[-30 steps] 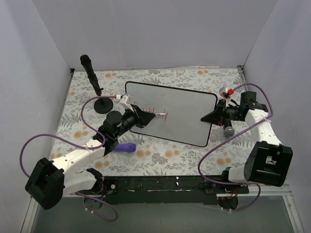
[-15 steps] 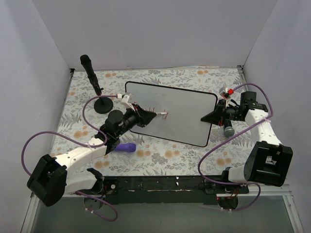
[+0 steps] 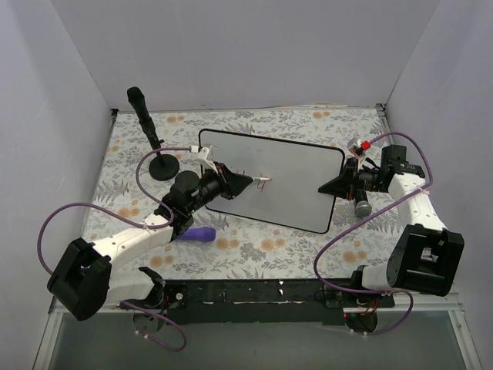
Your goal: Write a sentence on the whiteboard
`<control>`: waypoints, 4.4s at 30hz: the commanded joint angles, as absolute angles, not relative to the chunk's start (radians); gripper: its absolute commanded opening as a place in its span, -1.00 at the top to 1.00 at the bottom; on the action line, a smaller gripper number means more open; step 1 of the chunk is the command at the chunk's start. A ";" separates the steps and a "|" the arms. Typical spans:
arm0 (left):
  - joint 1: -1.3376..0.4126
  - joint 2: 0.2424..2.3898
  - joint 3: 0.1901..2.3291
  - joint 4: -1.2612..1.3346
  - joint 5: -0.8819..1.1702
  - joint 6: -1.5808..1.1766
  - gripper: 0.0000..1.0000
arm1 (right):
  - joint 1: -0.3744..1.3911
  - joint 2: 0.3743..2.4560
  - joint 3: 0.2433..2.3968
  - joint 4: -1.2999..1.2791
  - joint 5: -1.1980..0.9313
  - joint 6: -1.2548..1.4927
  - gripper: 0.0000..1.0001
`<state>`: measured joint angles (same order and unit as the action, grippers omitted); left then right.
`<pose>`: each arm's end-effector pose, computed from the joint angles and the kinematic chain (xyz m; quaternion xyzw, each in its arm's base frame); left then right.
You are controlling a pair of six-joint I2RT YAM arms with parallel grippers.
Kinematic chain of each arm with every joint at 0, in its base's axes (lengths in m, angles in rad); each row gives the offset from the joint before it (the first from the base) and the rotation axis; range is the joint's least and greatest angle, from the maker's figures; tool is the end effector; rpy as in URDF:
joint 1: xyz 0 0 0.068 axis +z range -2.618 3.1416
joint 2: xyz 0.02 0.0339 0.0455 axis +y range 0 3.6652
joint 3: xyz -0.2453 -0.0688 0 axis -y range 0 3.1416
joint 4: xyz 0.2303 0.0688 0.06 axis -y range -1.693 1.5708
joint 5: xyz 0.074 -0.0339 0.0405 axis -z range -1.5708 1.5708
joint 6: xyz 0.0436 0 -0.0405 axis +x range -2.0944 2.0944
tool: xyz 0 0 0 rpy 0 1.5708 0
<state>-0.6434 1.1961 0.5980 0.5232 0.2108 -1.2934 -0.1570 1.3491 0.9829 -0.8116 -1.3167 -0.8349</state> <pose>0.2111 -0.1697 0.2530 -0.1650 0.7137 -0.6010 0.3197 0.2388 0.0049 0.2479 -0.3706 0.6919 0.4543 0.4214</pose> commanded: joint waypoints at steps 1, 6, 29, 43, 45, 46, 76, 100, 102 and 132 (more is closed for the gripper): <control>-0.640 1.210 0.634 0.526 0.198 -1.282 1.00 | -0.152 1.322 0.983 -0.793 -1.301 -0.871 0.97; -0.640 1.204 0.615 0.486 0.198 -1.278 1.00 | -0.152 1.325 0.983 -0.795 -1.302 -0.871 0.97; -0.640 1.175 0.538 0.451 0.190 -1.287 1.00 | -0.152 1.324 0.985 -0.798 -1.298 -0.870 0.97; -0.640 0.976 0.586 0.431 0.253 -1.304 1.00 | -0.152 1.313 0.982 -0.795 -1.293 -0.865 0.97; -0.640 0.941 0.575 0.408 0.245 -1.304 1.00 | -0.152 1.313 0.982 -0.793 -1.292 -0.865 0.97; -0.640 0.928 0.569 0.403 0.241 -1.308 1.00 | -0.150 1.310 0.982 -0.793 -1.290 -0.865 0.97; -0.638 0.764 0.449 0.411 0.175 -1.381 1.00 | -0.152 1.310 0.973 -0.795 -1.287 -0.859 0.97; -0.638 0.733 0.442 0.433 0.172 -1.330 1.00 | -0.149 1.327 0.979 -0.822 -1.278 -0.874 0.97; -0.638 0.736 0.446 0.430 0.173 -1.321 1.00 | -0.147 1.327 0.980 -0.824 -1.278 -0.874 0.97; -0.868 1.061 0.591 0.498 -0.078 -1.204 1.00 | -0.141 1.318 0.969 -0.781 -1.295 -0.834 0.97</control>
